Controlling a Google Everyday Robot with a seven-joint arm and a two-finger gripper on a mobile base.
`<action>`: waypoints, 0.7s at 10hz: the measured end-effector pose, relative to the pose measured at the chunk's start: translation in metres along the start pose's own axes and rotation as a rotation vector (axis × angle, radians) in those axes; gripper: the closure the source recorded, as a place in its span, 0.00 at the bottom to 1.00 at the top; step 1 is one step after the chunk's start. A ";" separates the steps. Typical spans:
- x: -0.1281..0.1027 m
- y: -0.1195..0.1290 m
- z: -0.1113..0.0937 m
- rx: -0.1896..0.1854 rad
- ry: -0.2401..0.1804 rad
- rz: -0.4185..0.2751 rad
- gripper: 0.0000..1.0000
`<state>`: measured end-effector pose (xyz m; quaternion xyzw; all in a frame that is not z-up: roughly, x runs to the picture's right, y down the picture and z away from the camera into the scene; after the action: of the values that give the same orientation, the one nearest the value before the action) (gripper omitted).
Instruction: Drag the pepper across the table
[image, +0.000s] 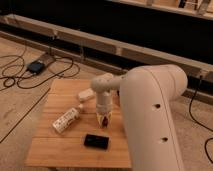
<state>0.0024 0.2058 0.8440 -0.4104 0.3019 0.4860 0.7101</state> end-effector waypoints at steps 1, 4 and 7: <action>0.004 -0.001 0.002 0.000 0.014 -0.003 1.00; 0.017 -0.003 0.011 -0.005 0.041 -0.003 1.00; 0.035 -0.004 0.019 -0.014 0.052 0.027 1.00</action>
<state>0.0191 0.2373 0.8257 -0.4239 0.3224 0.4869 0.6924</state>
